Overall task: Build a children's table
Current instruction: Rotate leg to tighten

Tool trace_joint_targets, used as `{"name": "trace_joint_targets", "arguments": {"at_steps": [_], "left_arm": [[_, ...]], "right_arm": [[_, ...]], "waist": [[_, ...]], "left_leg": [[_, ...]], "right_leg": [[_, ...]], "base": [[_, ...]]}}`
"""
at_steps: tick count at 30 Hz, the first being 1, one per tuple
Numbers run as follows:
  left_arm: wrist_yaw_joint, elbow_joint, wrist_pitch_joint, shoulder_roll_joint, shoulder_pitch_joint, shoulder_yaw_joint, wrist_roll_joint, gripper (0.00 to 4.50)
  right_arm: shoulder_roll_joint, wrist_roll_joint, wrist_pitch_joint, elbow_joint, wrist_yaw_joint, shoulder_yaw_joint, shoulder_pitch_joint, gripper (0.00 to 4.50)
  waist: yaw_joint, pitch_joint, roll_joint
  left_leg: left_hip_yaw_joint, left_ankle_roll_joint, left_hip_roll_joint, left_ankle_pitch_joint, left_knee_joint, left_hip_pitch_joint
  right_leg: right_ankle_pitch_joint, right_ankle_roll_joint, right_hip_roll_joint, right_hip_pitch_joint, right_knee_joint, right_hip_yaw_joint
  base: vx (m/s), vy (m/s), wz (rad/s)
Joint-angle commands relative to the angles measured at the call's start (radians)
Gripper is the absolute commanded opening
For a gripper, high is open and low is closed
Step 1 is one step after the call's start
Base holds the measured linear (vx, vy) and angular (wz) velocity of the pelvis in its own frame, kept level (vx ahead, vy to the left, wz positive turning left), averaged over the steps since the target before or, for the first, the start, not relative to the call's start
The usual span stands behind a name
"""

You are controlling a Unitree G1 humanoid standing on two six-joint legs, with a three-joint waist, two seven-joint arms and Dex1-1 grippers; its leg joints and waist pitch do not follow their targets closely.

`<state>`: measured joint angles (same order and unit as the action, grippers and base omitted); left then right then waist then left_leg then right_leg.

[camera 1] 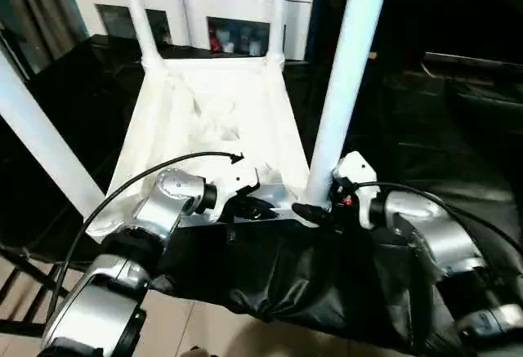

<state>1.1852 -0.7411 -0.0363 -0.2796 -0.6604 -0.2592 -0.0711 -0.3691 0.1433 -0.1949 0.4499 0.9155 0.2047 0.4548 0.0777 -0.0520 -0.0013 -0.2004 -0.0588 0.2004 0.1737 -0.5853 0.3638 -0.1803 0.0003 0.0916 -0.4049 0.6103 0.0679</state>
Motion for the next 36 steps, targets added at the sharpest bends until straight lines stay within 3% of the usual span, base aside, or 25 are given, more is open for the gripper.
{"name": "trace_joint_targets", "arguments": {"at_steps": [1, 3, 5, 6, 11, 12, 13, 14, 15, 16, 17, 18, 20, 21, 22, 23, 24, 26, 28, 30, 31, 33, 36], "left_arm": [[-0.017, -0.018, -0.044, -0.004, 0.049, 0.015, 0.023, 0.00], [-0.018, -0.014, -0.048, -0.008, 0.049, 0.016, 0.022, 0.00], [-0.018, -0.007, -0.054, -0.011, 0.049, 0.016, 0.022, 0.00], [-0.014, -0.003, -0.061, -0.014, 0.049, 0.015, 0.023, 0.00], [-0.010, 0.001, -0.072, -0.022, 0.043, 0.017, 0.024, 0.00], [-0.010, -0.001, -0.075, -0.024, 0.040, 0.019, 0.025, 0.00], [-0.010, -0.002, -0.075, -0.024, 0.039, 0.019, 0.025, 0.00], [-0.015, -0.003, -0.078, -0.024, 0.037, 0.020, 0.023, 0.00], [-0.029, -0.005, -0.082, -0.019, 0.035, 0.022, 0.021, 0.00], [-0.058, -0.007, -0.092, -0.008, 0.032, 0.027, 0.017, 0.00], [-0.128, -0.005, -0.100, 0.020, 0.031, 0.030, 0.006, 0.00], [-0.143, -0.004, -0.102, 0.027, 0.031, 0.032, 0.004, 0.00], [-0.227, 0.015, -0.132, 0.077, 0.039, 0.040, 0.004, 0.00], [-0.277, 0.023, -0.143, 0.109, 0.044, 0.046, 0.005, 0.00], [-0.346, 0.046, -0.149, 0.168, 0.063, 0.038, -0.003, 0.00], [-0.354, 0.048, -0.149, 0.175, 0.065, 0.036, -0.004, 0.00], [-0.391, 0.055, -0.149, 0.203, 0.073, 0.029, -0.011, 0.00], [-0.415, 0.059, -0.145, 0.224, 0.080, 0.017, -0.021, 0.00], [-0.425, 0.063, -0.131, 0.237, 0.083, -0.001, -0.038, 0.00], [-0.418, 0.062, -0.130, 0.235, 0.081, -0.002, -0.038, 0.00], [-0.415, 0.061, -0.128, 0.233, 0.080, -0.001, -0.037, 0.00], [-0.353, 0.066, -0.102, 0.175, 0.075, -0.001, -0.034, 0.00], [-0.307, 0.083, -0.098, 0.147, 0.083, 0.003, -0.029, 0.00]], "right_arm": [[0.005, -0.016, 0.023, 0.024, 0.008, 0.008, 0.028, 3.50], [0.010, -0.018, 0.034, 0.044, 0.004, 0.009, 0.033, 3.27], [0.014, -0.021, 0.044, 0.059, -0.001, 0.009, 0.038, 3.14], [0.019, -0.023, 0.052, 0.072, -0.003, 0.009, 0.042, 2.99], [0.040, -0.026, 0.071, 0.092, -0.007, 0.005, 0.040, 2.75], [0.045, -0.026, 0.073, 0.094, -0.010, 0.006, 0.036, 2.72], [0.047, -0.026, 0.073, 0.095, -0.011, 0.006, 0.034, 2.71], [0.053, -0.026, 0.076, 0.095, -0.018, 0.005, 0.029, 2.70], [0.060, -0.026, 0.072, 0.092, -0.029, 0.004, 0.023, 2.69], [0.074, -0.029, 0.066, 0.085, -0.056, 0.001, 0.010, 2.69], [0.103, -0.047, 0.051, 0.074, -0.142, -0.009, -0.008, 2.68], [0.110, -0.050, 0.047, 0.072, -0.161, -0.012, -0.012, 2.68], [0.167, -0.061, 0.012, 0.043, -0.294, -0.039, -0.039, 2.67], [0.208, -0.066, -0.012, 0.030, -0.383, -0.060, -0.052, 2.67], [0.297, -0.075, -0.052, -0.007, -0.529, -0.082, -0.082, 2.67], [0.309, -0.077, -0.057, -0.012, -0.547, -0.085, -0.086, 2.67], [0.351, -0.087, -0.061, -0.033, -0.592, -0.077, -0.101, 2.67], [0.386, -0.094, -0.042, -0.048, -0.600, -0.052, -0.115, 2.67], [0.416, -0.096, 0.011, -0.070, -0.574, -0.014, -0.127, 2.67], [0.414, -0.091, 0.027, -0.074, -0.558, -0.012, -0.124, 3.23], [0.410, -0.089, 0.034, -0.076, -0.553, -0.015, -0.121, 3.37], [0.337, -0.024, 0.079, -0.080, -0.455, -0.080, -0.090, 3.47], [0.294, -0.026, 0.073, -0.092, -0.398, -0.092, -0.084, 3.82]], "waist": [[0.007, 0.061, -0.026], [0.005, 0.060, -0.022], [0.003, 0.060, -0.025], [0.002, 0.060, -0.020], [-0.009, 0.057, -0.021], [-0.009, 0.058, -0.014], [-0.012, 0.058, -0.017], [-0.012, 0.058, -0.014], [-0.014, 0.058, -0.016], [-0.013, 0.058, -0.007], [-0.017, 0.056, -0.012], [-0.016, 0.054, -0.005], [-0.018, 0.055, -0.002], [-0.020, 0.052, -0.007], [-0.022, 0.051, 0.000], [-0.025, 0.050, -0.002], [-0.023, 0.051, -0.002], [-0.023, 0.052, -0.004], [-0.022, 0.056, 0.001], [-0.021, 0.059, 0.005], [-0.021, 0.058, 0.006], [-0.021, 0.059, 0.007], [-0.022, 0.062, 0.007]], "left_leg": [[0.019, 0.036, 0.031, 0.232, 0.068, -0.005], [0.018, 0.040, 0.030, 0.226, 0.067, -0.005], [0.018, 0.041, 0.030, 0.232, 0.067, -0.004], [0.019, 0.039, 0.030, 0.236, 0.067, -0.004], [0.021, 0.030, 0.030, 0.271, 0.071, -0.005], [0.022, 0.026, 0.030, 0.274, 0.071, -0.006], [0.021, 0.026, 0.030, 0.277, 0.071, -0.005], [0.022, 0.025, 0.030, 0.279, 0.071, -0.005], [0.021, 0.025, 0.030, 0.281, 0.072, -0.005], [0.022, 0.023, 0.029, 0.283, 0.072, -0.007], [0.021, 0.018, 0.030, 0.299, 0.073, -0.007], [0.023, 0.010, 0.031, 0.304, 0.075, -0.009], [0.024, -0.002, 0.029, 0.321, 0.076, -0.013], [0.024, -0.006, 0.027, 0.345, 0.077, -0.016], [0.025, -0.014, 0.026, 0.355, 0.079, -0.018], [0.026, -0.014, 0.026, 0.364, 0.080, -0.017], [0.027, -0.014, 0.022, 0.376, 0.079, -0.023], [0.028, -0.002, 0.019, 0.371, 0.079, -0.020], [0.030, 0.012, 0.020, 0.364, 0.084, -0.018], [0.030, 0.017, 0.020, 0.357, 0.087, -0.016], [0.029, 0.019, 0.020, 0.352, 0.088, -0.014], [0.030, 0.024, 0.020, 0.358, 0.088, -0.013], [0.028, 0.035, 0.021, 0.330, 0.087, -0.005]], "right_leg": [[-0.317, -0.189, 0.061, 0.043, -0.082, -0.043], [-0.293, -0.199, 0.060, 0.043, -0.081, -0.043], [-0.302, -0.197, 0.061, 0.044, -0.082, -0.043], [-0.310, -0.197, 0.061, 0.044, -0.083, -0.042], [-0.363, -0.187, 0.060, 0.043, -0.089, -0.041], [-0.356, -0.189, 0.060, 0.042, -0.088, -0.042], [-0.345, -0.194, 0.058, 0.042, -0.088, -0.042], [-0.341, -0.196, 0.058, 0.043, -0.087, -0.042], [-0.336, -0.199, 0.058, 0.043, -0.087, -0.042], [-0.334, -0.202, 0.058, 0.042, -0.088, -0.043], [-0.348, -0.202, 0.057, 0.040, -0.091, -0.043], [-0.358, -0.199, 0.057, 0.039, -0.092, -0.043], [-0.381, -0.191, 0.057, 0.039, -0.096, -0.043], [-0.414, -0.179, 0.055, 0.036, -0.100, -0.042], [-0.441, -0.166, 0.054, 0.033, -0.101, -0.044], [-0.461, -0.158, 0.054, 0.031, -0.105, -0.044], [-0.503, -0.137, 0.054, 0.029, -0.111, -0.042], [-0.531, -0.111, 0.055, 0.029, -0.118, -0.042], [-0.525, -0.095, 0.055, 0.031, -0.121, -0.042], [-0.507, -0.088, 0.055, 0.033, -0.121, -0.042], [-0.492, -0.091, 0.054, 0.033, -0.121, -0.043], [-0.484, -0.092, 0.054, 0.034, -0.120, -0.043], [-0.426, -0.108, 0.053, 0.038, -0.115, -0.043]], "base": [[0.000, 0.000, 0.00], [0.000, 0.000, 0.00], [0.000, 0.000, 0.00], [0.000, 0.000, 0.00], [0.000, 0.000, 0.00], [0.000, 0.000, 0.00], [0.000, 0.000, 0.00], [0.000, 0.000, 0.00], [0.000, 0.000, 0.00], [0.000, 0.000, 0.00], [0.000, 0.000, 0.00], [0.000, 0.000, 0.00], [0.000, 0.000, 0.00], [0.000, 0.000, 0.00], [0.000, 0.000, 0.00], [0.000, 0.000, 0.00], [0.000, 0.000, 0.00], [0.000, 0.000, 0.00], [0.000, 0.000, 0.00], [0.000, 0.000, 0.00], [0.000, 0.000, 0.00], [0.000, 0.000, 0.00], [0.000, 0.000, 0.00]]}}
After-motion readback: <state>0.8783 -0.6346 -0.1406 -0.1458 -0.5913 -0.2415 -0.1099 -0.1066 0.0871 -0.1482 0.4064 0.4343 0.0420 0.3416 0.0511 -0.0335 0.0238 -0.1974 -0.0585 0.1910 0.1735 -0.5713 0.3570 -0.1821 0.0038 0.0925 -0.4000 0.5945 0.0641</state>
